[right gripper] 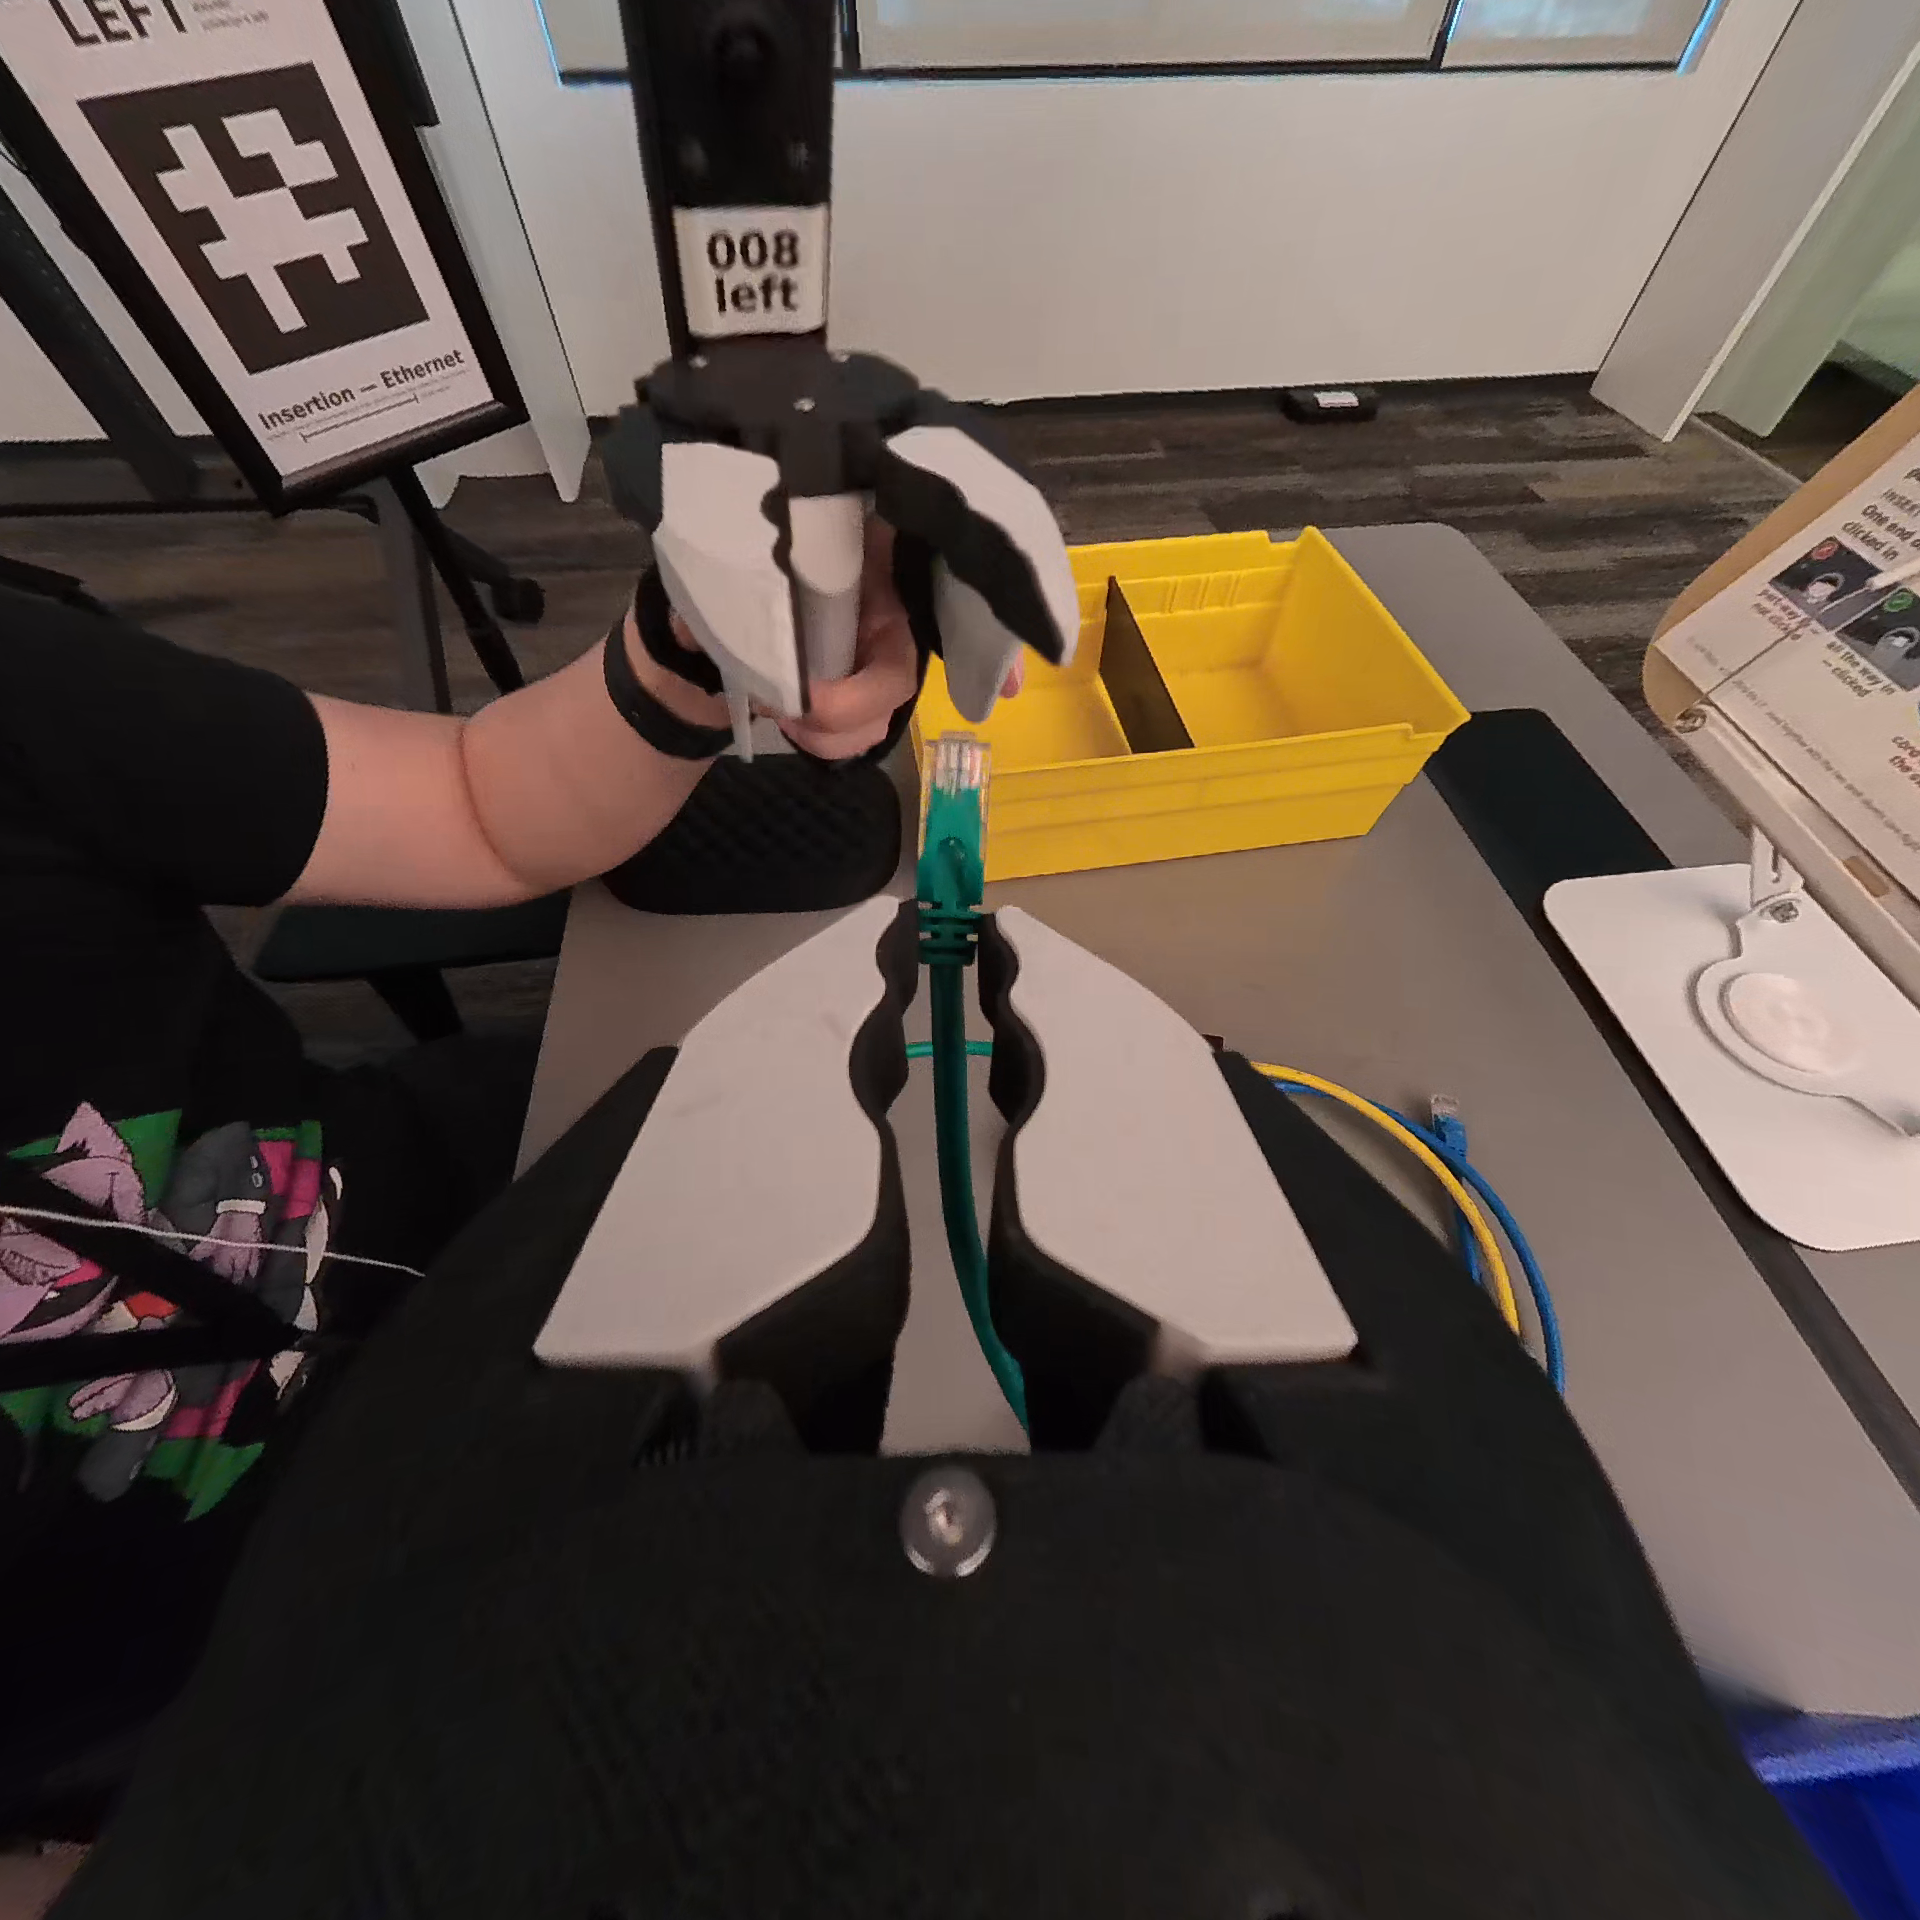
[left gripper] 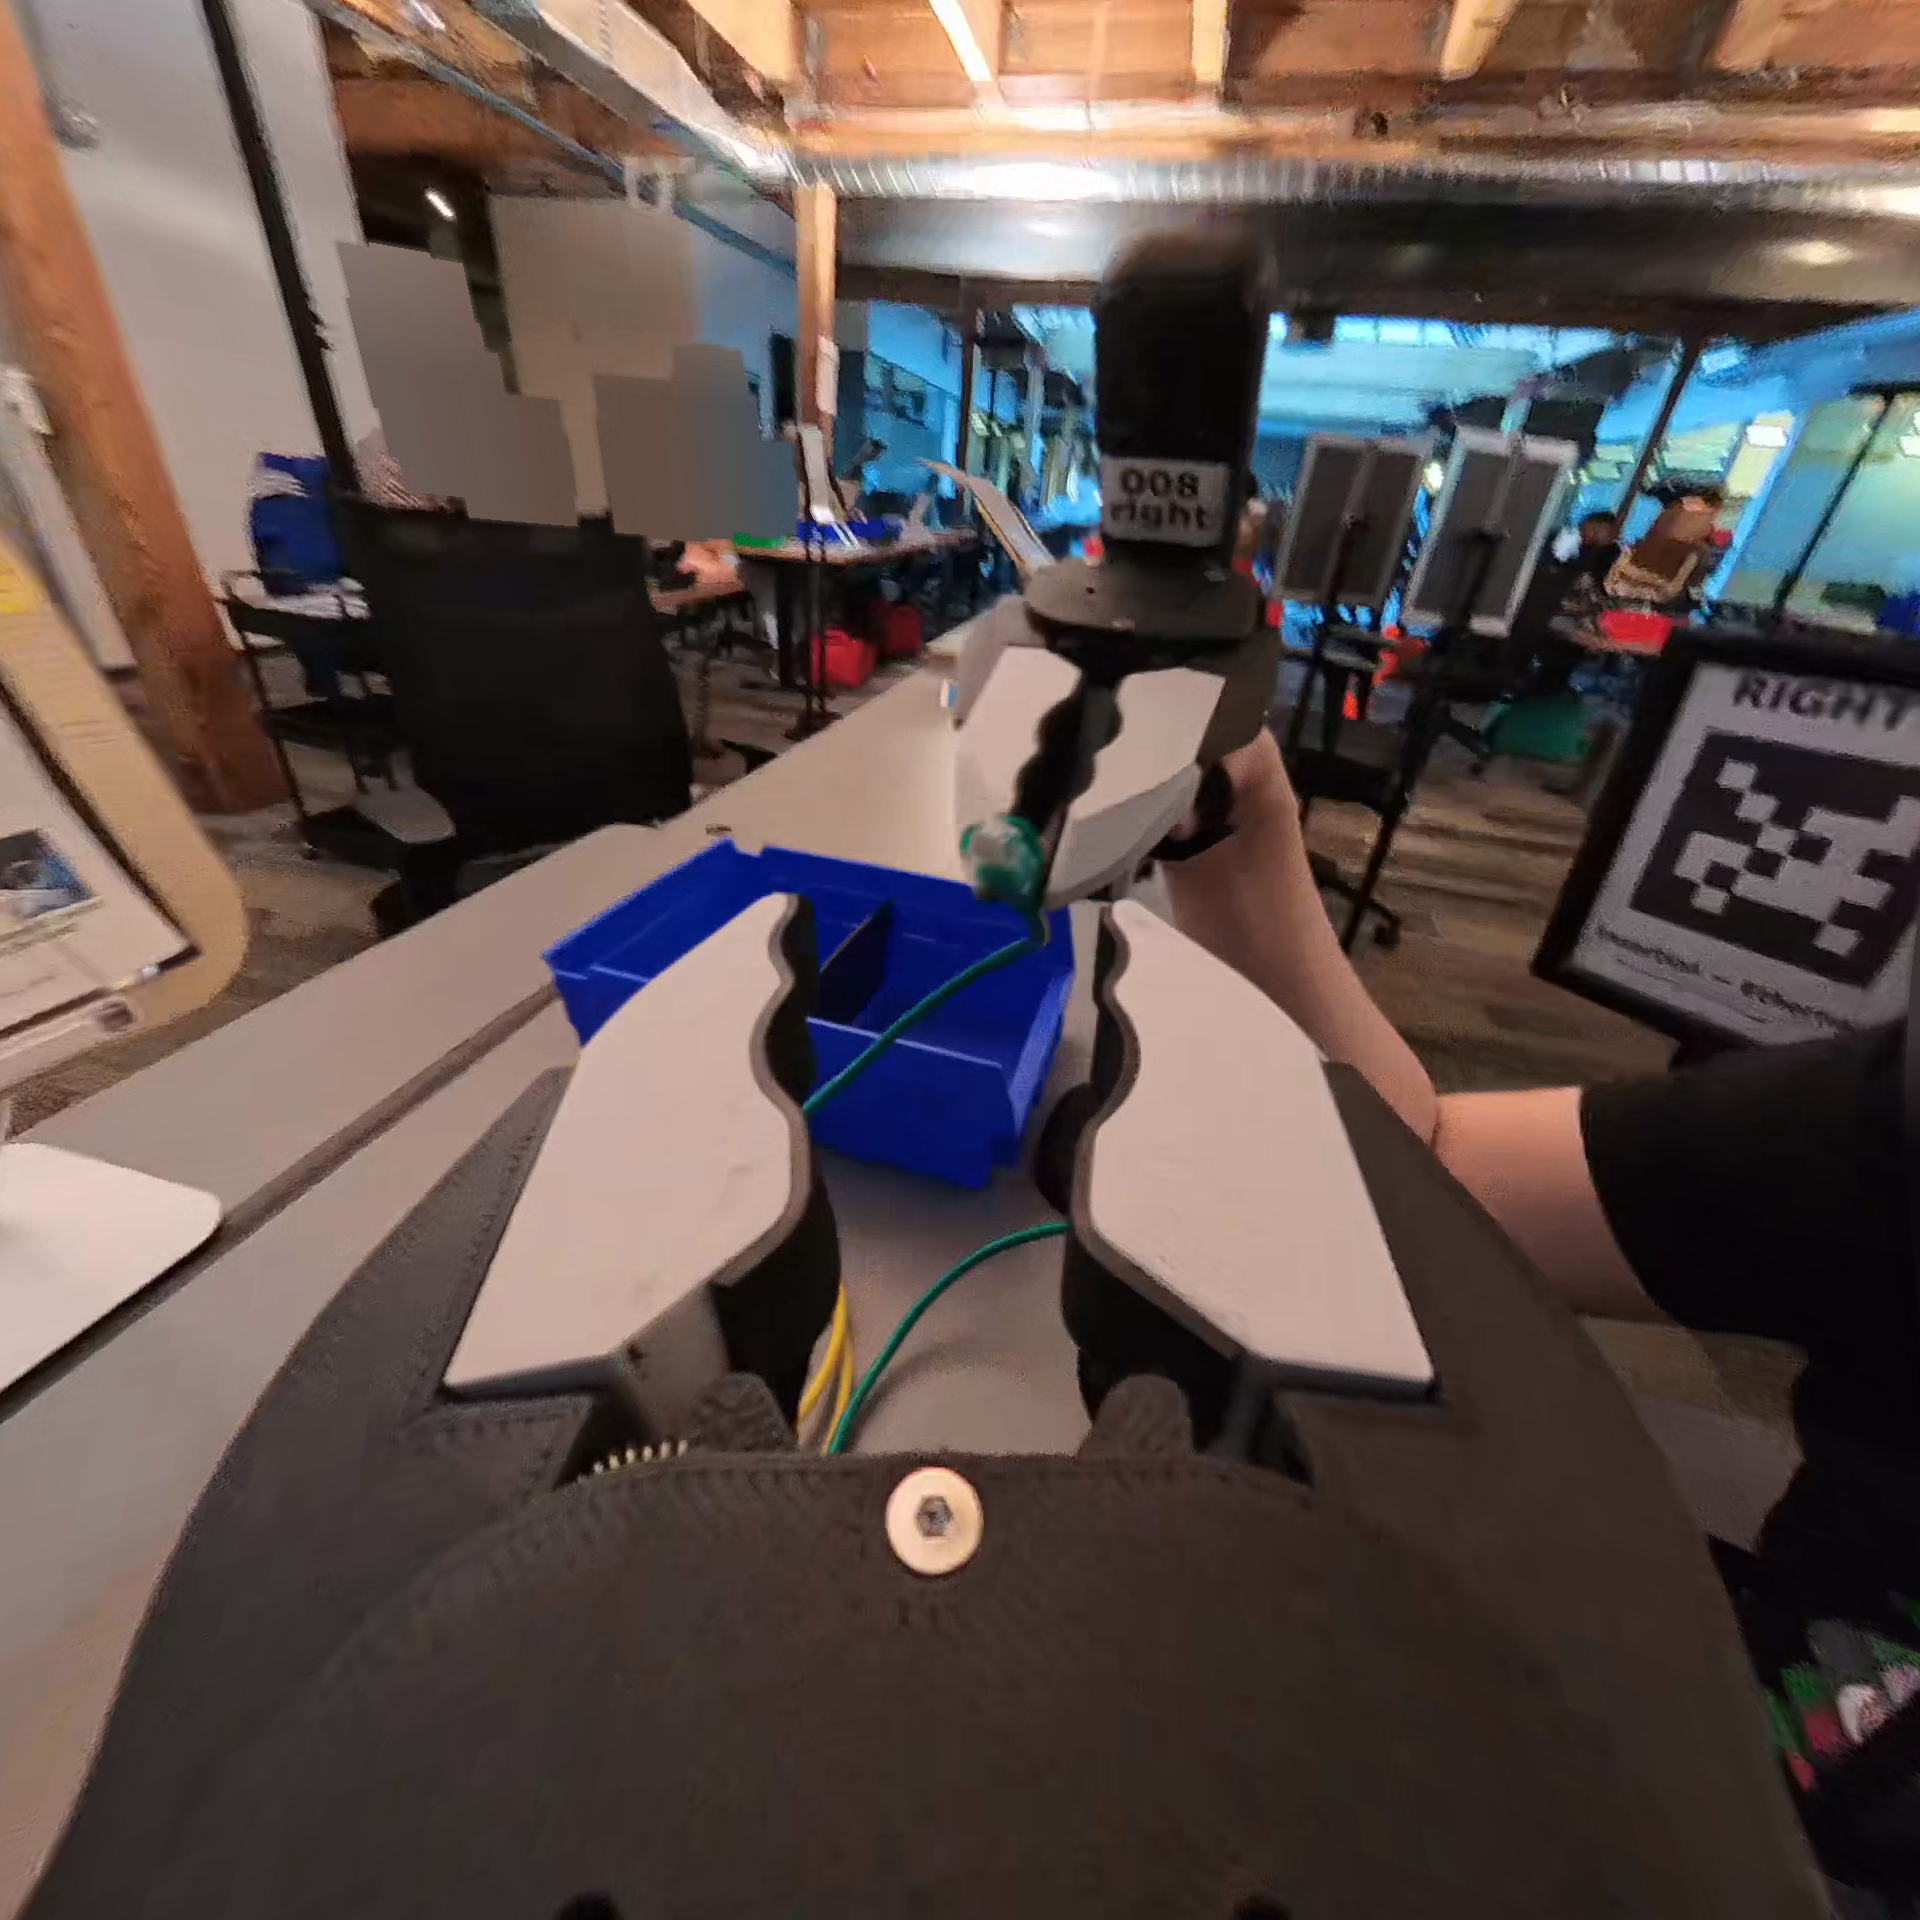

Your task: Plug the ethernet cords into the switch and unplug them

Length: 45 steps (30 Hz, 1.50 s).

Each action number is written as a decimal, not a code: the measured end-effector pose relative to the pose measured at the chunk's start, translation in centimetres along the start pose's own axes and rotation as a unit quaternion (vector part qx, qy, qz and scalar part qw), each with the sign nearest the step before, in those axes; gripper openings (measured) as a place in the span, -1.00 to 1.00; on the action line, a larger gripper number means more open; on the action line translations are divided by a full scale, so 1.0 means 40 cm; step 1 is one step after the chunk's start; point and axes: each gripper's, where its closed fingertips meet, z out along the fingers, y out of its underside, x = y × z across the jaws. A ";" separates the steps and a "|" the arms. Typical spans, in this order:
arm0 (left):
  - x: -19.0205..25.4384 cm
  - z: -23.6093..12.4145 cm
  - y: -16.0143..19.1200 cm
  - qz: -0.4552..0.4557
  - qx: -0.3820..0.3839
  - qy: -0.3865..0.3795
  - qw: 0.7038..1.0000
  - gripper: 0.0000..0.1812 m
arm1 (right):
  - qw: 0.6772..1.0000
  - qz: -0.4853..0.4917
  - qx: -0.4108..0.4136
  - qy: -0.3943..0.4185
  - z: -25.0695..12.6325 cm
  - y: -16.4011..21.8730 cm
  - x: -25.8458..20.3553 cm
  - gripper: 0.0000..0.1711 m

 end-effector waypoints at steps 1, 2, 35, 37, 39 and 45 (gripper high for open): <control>0.001 0.020 0.006 0.008 -0.023 0.004 1.000 -0.48 | 1.000 -0.003 -0.002 0.000 0.004 0.001 -0.002 -0.85; -0.003 0.036 0.012 0.021 -0.039 0.002 0.999 -0.48 | 1.000 -0.007 -0.005 -0.003 0.007 0.002 -0.006 -0.85; -0.059 -0.133 -0.109 0.010 0.035 0.057 0.998 -0.88 | 0.938 0.004 0.345 0.025 0.332 -0.060 -0.010 -0.93; -0.036 -0.142 -0.119 0.021 0.040 0.071 0.997 -0.88 | 0.926 -0.006 0.371 0.071 0.296 -0.059 0.039 -0.83; -0.026 -0.142 -0.116 0.036 0.032 0.071 0.996 -0.87 | 0.920 -0.039 0.387 0.050 0.258 -0.085 0.023 -0.73; -0.008 -0.131 -0.098 0.052 0.014 0.089 0.995 -0.87 | 0.901 -0.038 0.431 -0.041 0.141 -0.160 -0.033 -0.69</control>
